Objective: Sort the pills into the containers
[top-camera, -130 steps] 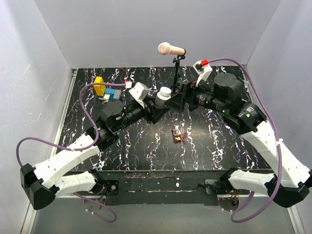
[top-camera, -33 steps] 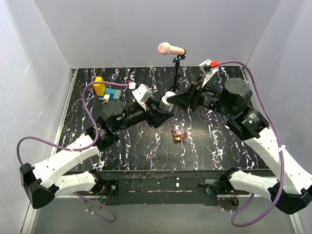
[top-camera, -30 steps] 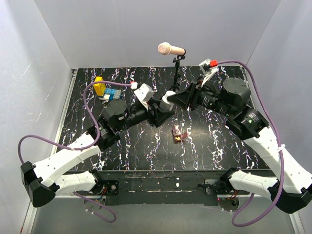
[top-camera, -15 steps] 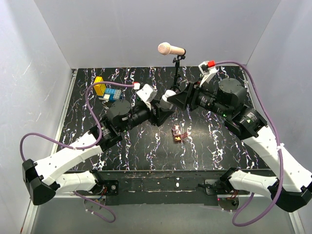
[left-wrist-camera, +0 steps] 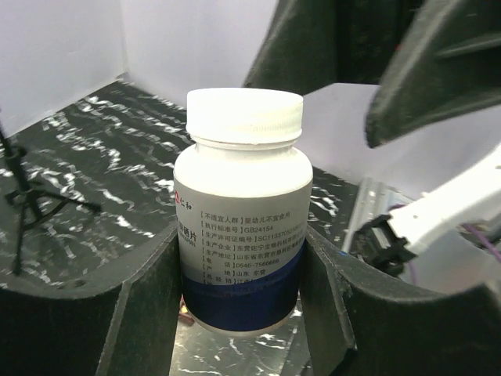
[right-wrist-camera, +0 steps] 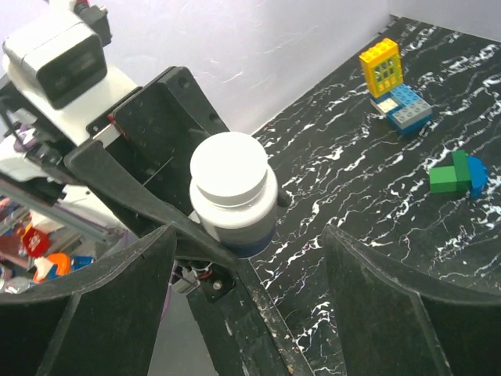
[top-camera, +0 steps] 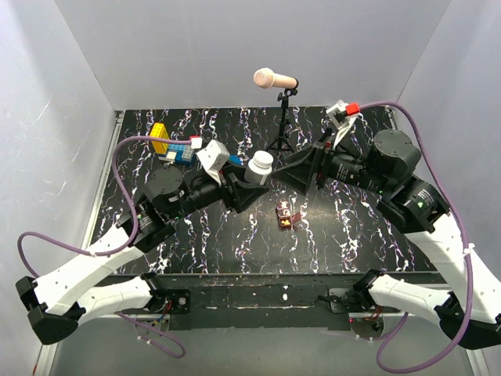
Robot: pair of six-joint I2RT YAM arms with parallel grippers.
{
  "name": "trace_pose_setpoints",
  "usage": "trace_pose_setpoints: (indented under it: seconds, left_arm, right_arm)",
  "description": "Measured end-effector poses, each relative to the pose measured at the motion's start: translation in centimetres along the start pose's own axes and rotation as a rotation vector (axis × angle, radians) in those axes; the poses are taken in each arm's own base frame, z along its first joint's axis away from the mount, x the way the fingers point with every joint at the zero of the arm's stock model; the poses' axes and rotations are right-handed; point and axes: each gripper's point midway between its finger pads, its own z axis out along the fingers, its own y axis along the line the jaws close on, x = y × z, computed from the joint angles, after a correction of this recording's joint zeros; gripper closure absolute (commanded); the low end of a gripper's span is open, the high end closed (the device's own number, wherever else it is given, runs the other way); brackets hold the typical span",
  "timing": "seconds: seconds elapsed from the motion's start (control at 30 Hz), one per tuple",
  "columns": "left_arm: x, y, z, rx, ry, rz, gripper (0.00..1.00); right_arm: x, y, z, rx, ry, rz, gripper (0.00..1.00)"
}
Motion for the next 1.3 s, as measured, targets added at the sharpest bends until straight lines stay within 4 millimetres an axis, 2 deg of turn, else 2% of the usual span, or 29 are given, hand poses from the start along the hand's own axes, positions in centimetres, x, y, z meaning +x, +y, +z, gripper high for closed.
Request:
trace_pose_setpoints:
  seconds: [0.1,0.17,0.33,0.5,0.63,0.83,1.1,1.17,1.23,1.3]
  left_arm:
    - [-0.7,-1.7,-0.8,0.082,-0.014,-0.016,1.00]
    - [-0.9,-2.7,-1.2,0.132,-0.013,-0.029,1.00]
    - [-0.4,-5.3,-2.2,0.273,-0.013,-0.058,1.00]
    - [-0.3,-7.6,-2.9,0.416,-0.035,-0.080,1.00]
    - [-1.0,-9.3,-3.3,0.529,-0.061,-0.085,1.00]
    - [-1.8,-10.9,-3.5,0.647,-0.091,-0.088,1.00]
    - [-1.5,-11.1,-2.9,0.675,-0.089,-0.097,1.00]
    - [-1.4,-11.1,-2.7,0.675,-0.086,-0.100,1.00]
    - [-1.4,-11.1,-2.7,0.674,-0.086,-0.101,1.00]
    - [-1.4,-11.1,-2.7,0.674,-0.088,-0.100,1.00]
  right_arm:
    - [0.0,0.9,-0.6,-0.048,0.001,-0.021,0.12]
    - [-0.3,2.0,-1.3,-0.098,-0.011,-0.044,0.02]
    - [-1.2,5.4,-3.3,-0.260,-0.056,-0.133,0.02]
    - [-1.2,8.1,-4.0,-0.429,-0.043,-0.189,0.02]
    - [-0.9,9.3,-3.9,-0.540,-0.013,-0.205,0.02]
    - [0.4,9.4,-3.1,-0.636,0.049,-0.187,0.02]
    - [0.9,10.1,-3.2,-0.731,0.081,-0.173,0.11]
    - [1.0,10.2,-3.3,-0.735,0.083,-0.171,0.18]
    - [0.9,10.2,-3.3,-0.736,0.081,-0.174,0.20]
    - [0.9,10.1,-3.2,-0.731,0.080,-0.173,0.31]
